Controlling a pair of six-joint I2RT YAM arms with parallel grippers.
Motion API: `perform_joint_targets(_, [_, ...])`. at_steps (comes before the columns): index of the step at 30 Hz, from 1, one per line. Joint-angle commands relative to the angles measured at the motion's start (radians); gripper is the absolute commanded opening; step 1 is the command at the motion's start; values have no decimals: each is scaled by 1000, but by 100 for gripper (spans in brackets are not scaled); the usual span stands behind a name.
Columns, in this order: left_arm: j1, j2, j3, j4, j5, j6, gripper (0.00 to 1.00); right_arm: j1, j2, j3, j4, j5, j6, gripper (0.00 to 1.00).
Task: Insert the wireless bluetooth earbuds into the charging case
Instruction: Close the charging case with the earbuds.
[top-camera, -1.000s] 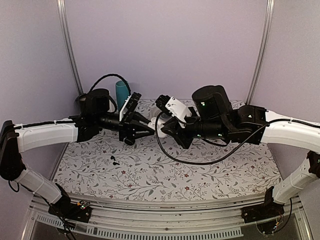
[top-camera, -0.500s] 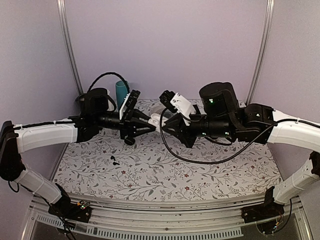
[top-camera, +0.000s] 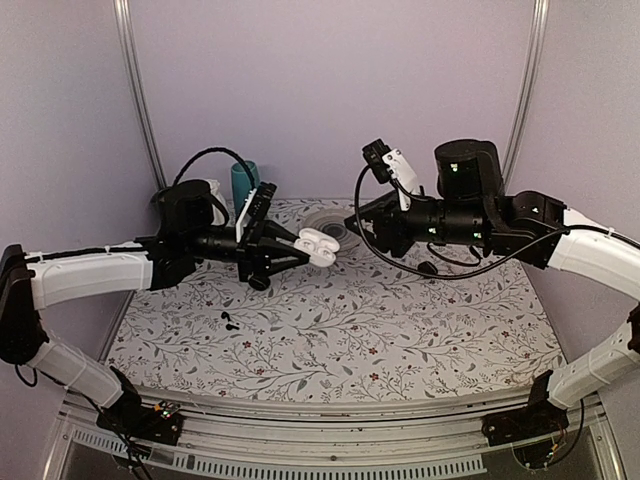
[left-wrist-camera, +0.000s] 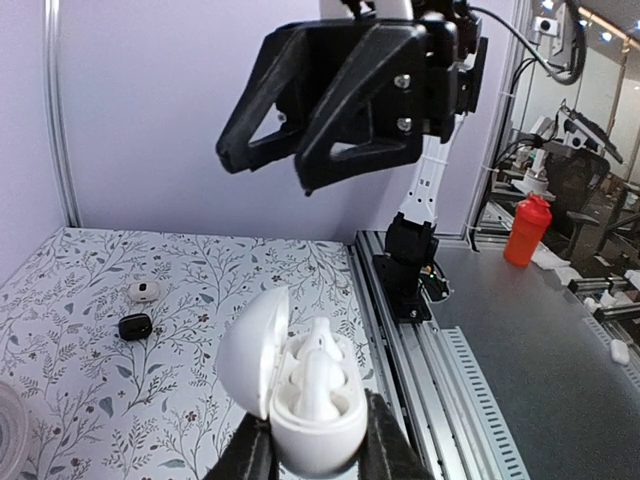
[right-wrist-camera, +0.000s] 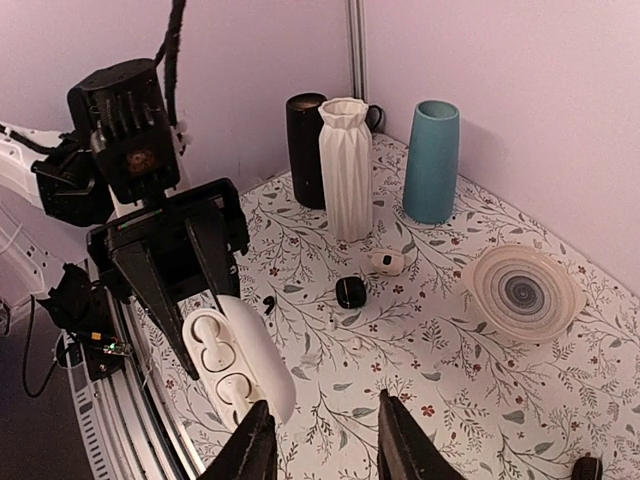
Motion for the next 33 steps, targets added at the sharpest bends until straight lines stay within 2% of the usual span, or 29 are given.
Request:
perform_joint_targets(1, [-17, -31, -8, 47, 6, -17, 0, -71, 24, -25, 50, -132, 132, 35])
perform_joint_targets(5, [-26, -37, -9, 51, 2, -22, 0, -105, 38, -41, 106, -242, 171, 37])
perform_joint_targets(11, [-31, -46, -16, 68, -3, -29, 0, -132, 30, -108, 243, -405, 233, 46])
perform_joint_targets(19, [-45, -54, -14, 108, 6, -44, 0, -141, 80, -100, 245, -406, 292, 47])
perform_joint_targets(28, [-46, -56, -36, 160, -10, -78, 0, -141, 120, -60, 229, -516, 262, 47])
perform_joint_targets(33, [-46, -58, -36, 161, -24, -80, 0, -140, 116, -58, 216, -524, 246, 47])
